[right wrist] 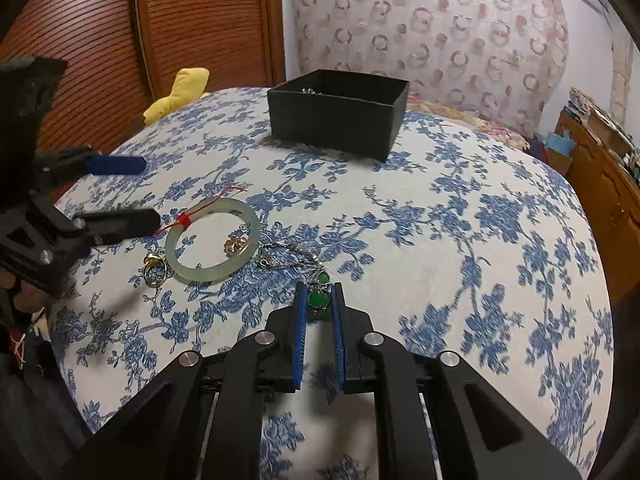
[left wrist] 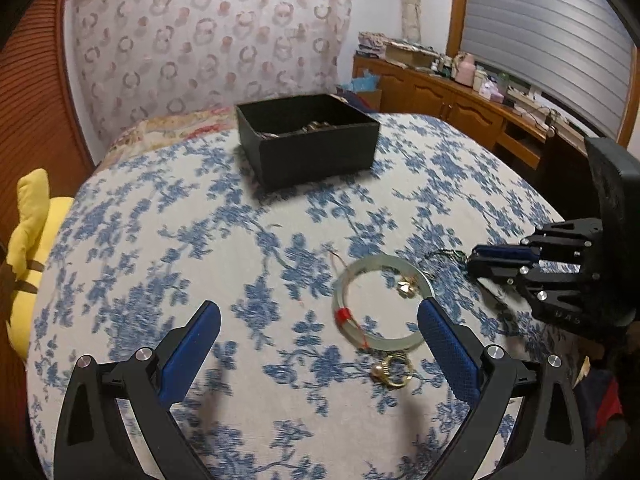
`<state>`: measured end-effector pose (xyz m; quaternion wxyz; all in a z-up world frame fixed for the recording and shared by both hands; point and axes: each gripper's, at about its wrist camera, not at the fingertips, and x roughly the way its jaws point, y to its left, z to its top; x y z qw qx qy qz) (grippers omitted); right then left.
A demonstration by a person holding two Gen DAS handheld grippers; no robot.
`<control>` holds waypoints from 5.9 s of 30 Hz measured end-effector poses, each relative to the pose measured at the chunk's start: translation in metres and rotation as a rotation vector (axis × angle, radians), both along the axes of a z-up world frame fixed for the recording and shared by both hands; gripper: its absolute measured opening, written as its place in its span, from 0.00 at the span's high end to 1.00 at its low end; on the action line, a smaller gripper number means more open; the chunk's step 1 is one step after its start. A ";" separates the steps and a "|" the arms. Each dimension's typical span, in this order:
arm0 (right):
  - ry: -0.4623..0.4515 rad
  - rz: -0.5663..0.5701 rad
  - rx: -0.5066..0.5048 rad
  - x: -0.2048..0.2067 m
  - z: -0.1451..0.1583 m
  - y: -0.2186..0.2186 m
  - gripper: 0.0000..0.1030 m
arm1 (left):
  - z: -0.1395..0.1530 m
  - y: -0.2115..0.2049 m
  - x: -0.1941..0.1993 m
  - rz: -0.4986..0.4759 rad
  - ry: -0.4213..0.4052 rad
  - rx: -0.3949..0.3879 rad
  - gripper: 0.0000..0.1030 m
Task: Organize jewelry
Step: 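Grasp the green pendant chain with the right gripper while the left gripper grasps the jade bangle, then carry the jade bangle and green pendant into the black box and open both grippers, then move both grippers back to the gold rings on the bedspread, then grasp the gold pearl ring with the left gripper while the right gripper grasps the gold flower earring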
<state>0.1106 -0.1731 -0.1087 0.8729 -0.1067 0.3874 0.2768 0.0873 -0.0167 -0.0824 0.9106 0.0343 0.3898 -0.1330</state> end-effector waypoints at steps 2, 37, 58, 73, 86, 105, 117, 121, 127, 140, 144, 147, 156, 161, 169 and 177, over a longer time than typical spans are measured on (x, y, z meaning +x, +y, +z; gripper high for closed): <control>-0.009 -0.002 0.015 -0.004 0.002 -0.005 0.87 | -0.002 -0.007 0.002 -0.017 0.016 0.007 0.07; -0.048 -0.018 0.086 -0.007 0.012 -0.016 0.87 | -0.002 -0.044 0.012 -0.112 0.006 0.055 0.33; -0.232 0.056 0.087 0.015 0.099 0.004 0.87 | 0.049 -0.006 0.021 -0.009 -0.126 -0.021 0.33; -0.251 0.088 0.084 0.090 0.113 0.033 0.87 | 0.060 0.029 0.067 0.073 -0.134 -0.043 0.33; -0.173 0.105 0.073 0.152 0.084 0.052 0.87 | 0.062 0.039 0.128 0.101 -0.122 -0.027 0.33; -0.112 0.044 0.090 0.175 0.060 0.033 0.68 | 0.050 0.012 0.191 0.042 -0.076 -0.005 0.33; -0.116 0.018 0.101 0.176 0.062 0.020 0.68 | 0.035 -0.006 0.212 0.014 -0.033 0.019 0.33; -0.114 0.014 0.098 0.174 0.061 0.018 0.68 | 0.035 -0.007 0.213 0.017 -0.036 0.025 0.33; -0.122 0.009 0.100 0.167 0.064 0.014 0.68 | 0.040 -0.005 0.206 0.026 -0.044 0.024 0.32; -0.084 0.025 0.117 0.099 0.057 0.012 0.68 | 0.050 0.018 0.124 0.077 -0.085 -0.003 0.13; -0.053 0.032 0.111 0.076 0.046 0.016 0.68 | 0.048 0.027 0.097 0.096 -0.087 -0.014 0.10; -0.040 0.032 0.104 0.060 0.038 0.021 0.59 | 0.045 0.033 0.078 0.104 -0.086 -0.023 0.10; 0.005 0.088 0.074 0.023 0.023 0.043 0.57 | 0.032 0.047 0.035 0.117 -0.074 -0.026 0.10; 0.029 0.127 0.030 0.014 0.010 0.059 0.57 | 0.024 0.056 0.016 0.133 -0.065 -0.041 0.10; 0.041 0.122 -0.032 0.013 -0.003 0.069 0.68 | 0.015 0.055 -0.003 0.134 -0.048 -0.043 0.10; 0.016 0.126 -0.038 0.006 0.000 0.061 0.84 | 0.007 0.044 -0.012 0.100 -0.015 -0.050 0.10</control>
